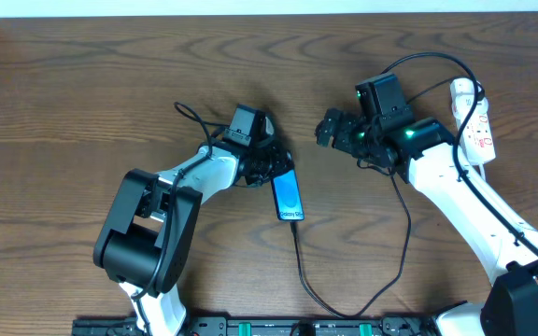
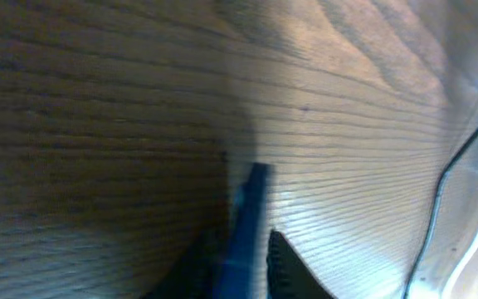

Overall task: Plug charger to phone and switch on socket
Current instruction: 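Lower the plugged phone onto the table with the left gripper, then lay the phone flat on the table and open the left gripper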

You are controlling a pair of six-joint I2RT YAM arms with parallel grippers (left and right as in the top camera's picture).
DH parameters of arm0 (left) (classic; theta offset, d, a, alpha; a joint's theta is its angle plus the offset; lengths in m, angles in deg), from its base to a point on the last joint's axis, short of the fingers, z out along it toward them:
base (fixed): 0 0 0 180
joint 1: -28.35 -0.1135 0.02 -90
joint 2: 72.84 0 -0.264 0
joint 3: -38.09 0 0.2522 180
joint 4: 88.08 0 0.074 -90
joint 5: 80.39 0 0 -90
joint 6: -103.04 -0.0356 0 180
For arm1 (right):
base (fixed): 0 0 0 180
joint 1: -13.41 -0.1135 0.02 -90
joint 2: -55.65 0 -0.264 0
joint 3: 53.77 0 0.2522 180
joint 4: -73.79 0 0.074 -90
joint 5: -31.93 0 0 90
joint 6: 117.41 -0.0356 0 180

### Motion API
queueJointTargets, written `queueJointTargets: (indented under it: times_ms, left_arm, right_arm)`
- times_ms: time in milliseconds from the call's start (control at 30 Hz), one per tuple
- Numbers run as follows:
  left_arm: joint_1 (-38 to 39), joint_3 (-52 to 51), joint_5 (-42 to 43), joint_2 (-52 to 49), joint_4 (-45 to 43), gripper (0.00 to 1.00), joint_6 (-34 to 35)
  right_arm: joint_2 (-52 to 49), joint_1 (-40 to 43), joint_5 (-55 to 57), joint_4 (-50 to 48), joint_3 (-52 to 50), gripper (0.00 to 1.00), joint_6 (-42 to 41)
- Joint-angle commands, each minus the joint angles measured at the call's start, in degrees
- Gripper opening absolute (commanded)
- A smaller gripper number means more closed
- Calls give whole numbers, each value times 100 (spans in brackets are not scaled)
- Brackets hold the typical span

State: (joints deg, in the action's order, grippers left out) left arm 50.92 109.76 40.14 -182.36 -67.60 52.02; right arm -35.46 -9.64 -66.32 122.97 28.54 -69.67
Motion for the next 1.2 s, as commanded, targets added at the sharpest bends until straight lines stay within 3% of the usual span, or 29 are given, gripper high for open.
queueJointTargets:
  times_ms: [0, 1167]
  left_arm:
    - [28, -7, -127, -199, 74, 26, -11]
    - [15, -7, -170, -199, 527, 38, -188]
  right_arm:
    - [87, 9, 66, 37, 33, 99, 81]
    - [87, 9, 129, 190, 33, 99, 81]
